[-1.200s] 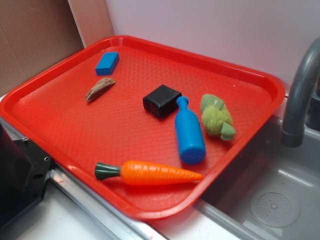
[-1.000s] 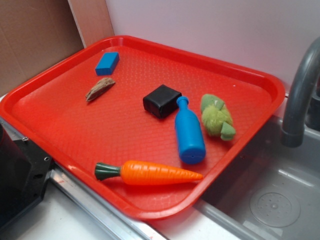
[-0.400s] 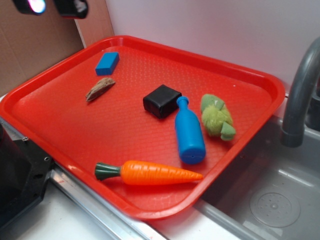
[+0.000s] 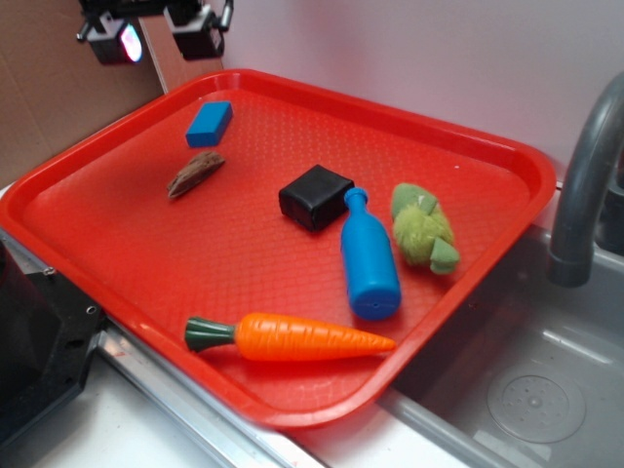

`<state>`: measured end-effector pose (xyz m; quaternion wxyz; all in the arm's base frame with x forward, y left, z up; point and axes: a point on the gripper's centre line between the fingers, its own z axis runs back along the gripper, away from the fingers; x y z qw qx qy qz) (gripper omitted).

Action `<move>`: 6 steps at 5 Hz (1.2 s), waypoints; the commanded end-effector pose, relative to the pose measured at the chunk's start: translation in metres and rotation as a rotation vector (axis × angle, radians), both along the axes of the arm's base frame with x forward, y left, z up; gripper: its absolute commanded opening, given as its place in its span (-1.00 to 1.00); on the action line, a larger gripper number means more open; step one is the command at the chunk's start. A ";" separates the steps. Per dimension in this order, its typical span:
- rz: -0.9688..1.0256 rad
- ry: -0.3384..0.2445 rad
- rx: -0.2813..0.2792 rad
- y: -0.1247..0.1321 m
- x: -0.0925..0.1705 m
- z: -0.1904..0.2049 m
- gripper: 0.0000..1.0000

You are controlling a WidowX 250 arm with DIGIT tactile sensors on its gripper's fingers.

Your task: Grab the blue block.

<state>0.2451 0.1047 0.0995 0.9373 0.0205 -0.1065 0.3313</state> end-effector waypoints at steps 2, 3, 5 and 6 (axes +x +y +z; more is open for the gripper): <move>0.035 0.042 -0.062 0.016 0.024 -0.059 1.00; 0.009 0.090 -0.051 0.007 0.032 -0.071 1.00; 0.004 0.119 -0.038 -0.001 0.003 -0.082 -1.00; -0.084 0.162 -0.053 0.000 0.001 -0.048 -1.00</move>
